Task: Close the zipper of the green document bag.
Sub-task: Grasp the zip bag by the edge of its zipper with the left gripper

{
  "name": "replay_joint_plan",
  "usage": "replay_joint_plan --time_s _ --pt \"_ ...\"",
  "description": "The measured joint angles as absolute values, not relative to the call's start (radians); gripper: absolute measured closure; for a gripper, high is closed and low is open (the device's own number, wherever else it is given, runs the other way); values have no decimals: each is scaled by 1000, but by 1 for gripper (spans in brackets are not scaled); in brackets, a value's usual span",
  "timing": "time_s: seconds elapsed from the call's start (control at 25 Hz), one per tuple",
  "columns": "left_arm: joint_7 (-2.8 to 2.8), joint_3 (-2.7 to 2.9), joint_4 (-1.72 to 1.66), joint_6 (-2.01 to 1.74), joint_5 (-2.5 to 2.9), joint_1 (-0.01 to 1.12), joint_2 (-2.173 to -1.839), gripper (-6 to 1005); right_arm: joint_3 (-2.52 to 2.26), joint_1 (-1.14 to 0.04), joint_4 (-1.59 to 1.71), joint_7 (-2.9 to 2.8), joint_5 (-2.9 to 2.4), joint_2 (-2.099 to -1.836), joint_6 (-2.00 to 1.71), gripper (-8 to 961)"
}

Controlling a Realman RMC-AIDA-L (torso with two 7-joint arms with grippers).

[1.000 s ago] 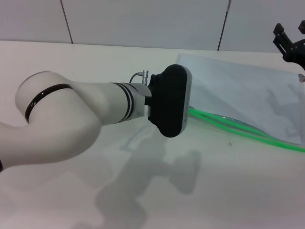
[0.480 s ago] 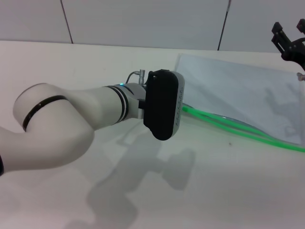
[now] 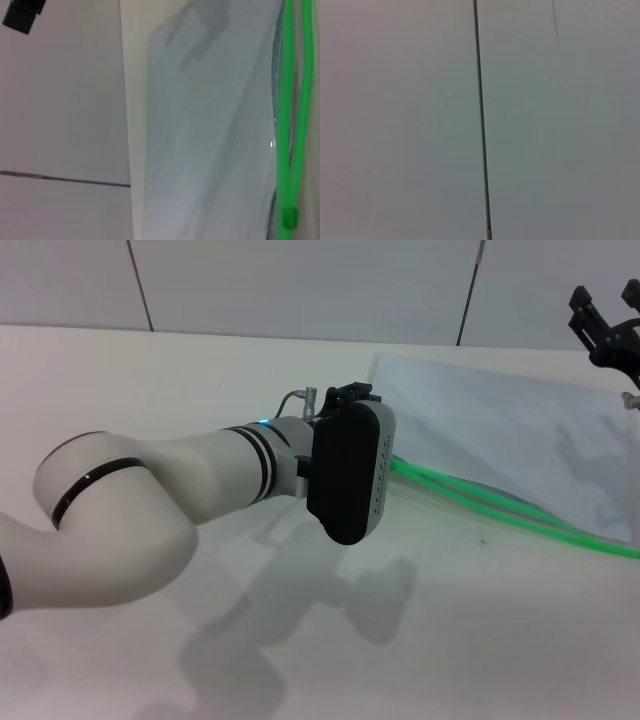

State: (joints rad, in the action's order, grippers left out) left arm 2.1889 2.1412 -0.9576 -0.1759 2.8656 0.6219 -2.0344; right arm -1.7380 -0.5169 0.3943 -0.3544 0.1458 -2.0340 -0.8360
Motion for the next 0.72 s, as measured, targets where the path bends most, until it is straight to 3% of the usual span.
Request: replay_joint_plan --time_s 0.72 --pt "2197 2172 -925 -131 2857 641 -2040 241 -1738 -518 394 -357 147 -2034 -836 274"
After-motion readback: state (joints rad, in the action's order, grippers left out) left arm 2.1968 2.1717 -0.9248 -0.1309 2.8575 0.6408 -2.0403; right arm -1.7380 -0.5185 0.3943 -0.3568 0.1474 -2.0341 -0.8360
